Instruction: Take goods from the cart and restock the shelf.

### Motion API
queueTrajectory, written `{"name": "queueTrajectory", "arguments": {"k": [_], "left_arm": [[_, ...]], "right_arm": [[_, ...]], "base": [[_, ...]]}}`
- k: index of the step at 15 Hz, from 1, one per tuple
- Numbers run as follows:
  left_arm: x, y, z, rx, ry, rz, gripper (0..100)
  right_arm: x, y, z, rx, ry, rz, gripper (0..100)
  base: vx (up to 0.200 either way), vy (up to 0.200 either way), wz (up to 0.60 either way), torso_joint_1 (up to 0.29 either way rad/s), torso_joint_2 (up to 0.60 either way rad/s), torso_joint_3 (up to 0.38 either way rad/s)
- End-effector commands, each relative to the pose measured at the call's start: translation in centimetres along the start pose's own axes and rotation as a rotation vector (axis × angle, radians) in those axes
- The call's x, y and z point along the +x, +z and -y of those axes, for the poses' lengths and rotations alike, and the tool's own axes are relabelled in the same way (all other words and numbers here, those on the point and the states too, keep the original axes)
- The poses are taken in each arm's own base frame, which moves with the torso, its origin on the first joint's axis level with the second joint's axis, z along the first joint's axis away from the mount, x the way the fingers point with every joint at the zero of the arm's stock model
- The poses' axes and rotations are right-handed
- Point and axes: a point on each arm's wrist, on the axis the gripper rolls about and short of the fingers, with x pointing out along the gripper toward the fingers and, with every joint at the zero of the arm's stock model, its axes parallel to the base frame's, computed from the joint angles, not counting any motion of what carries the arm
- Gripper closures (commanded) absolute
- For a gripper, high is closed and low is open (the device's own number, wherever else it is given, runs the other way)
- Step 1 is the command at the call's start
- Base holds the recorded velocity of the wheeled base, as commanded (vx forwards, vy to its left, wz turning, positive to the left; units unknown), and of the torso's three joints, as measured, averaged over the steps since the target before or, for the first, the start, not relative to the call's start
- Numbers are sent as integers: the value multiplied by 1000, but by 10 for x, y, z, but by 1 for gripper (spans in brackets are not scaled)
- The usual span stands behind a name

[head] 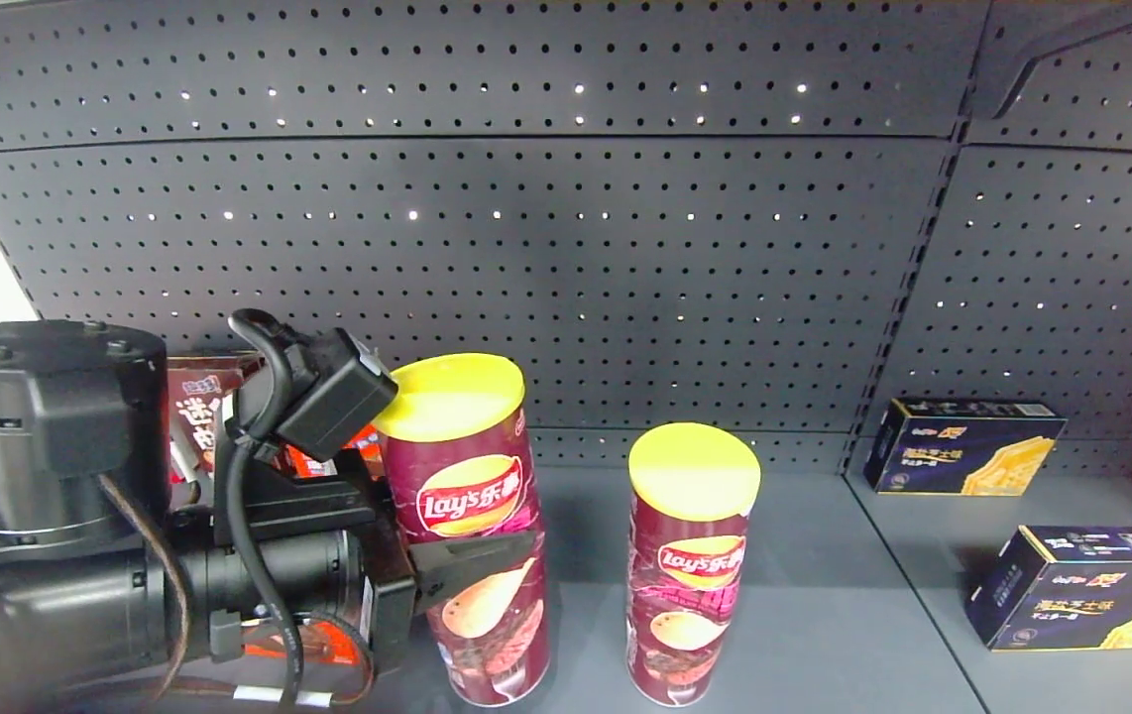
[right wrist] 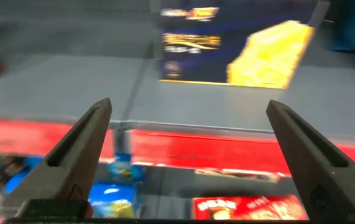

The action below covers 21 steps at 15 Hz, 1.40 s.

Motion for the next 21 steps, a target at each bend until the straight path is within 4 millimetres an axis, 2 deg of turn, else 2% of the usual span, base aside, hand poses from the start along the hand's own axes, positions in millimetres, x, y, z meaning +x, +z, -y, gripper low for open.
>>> {"name": "queueTrajectory", "arguments": {"k": [1,5,9,11,13,18,21], "left_arm": [[3,-3,-2,-7,3,-14,100],[15,-6,-6,0,-16,8,100],[16,-4,-13,-7,-2,18,100],[27,-7,-20,-17,-3,-4,100],[33,3,-23,-2,-7,33,100],[40,19,-61,-8,-5,78,100],[63,9,-75,91,1,33,100]], "right_arm": [[0,0,-1,4,-54,4,0],[-1,0,-1,5,-72,13,0],[-1,0,-1,5,-72,13,0],[-1,0,-1,5,-72,13,0],[-1,0,-1,5,-72,13,0],[-1,0,-1,5,-72,13,0],[-1,0,-1,5,-72,13,0]], "base": [[0,0,0,0,0,0],[0,0,0,0,0,0],[0,0,0,0,0,0],[0,0,0,0,0,0],[0,0,0,0,0,0],[0,0,0,0,0,0],[0,0,0,0,0,0]]}}
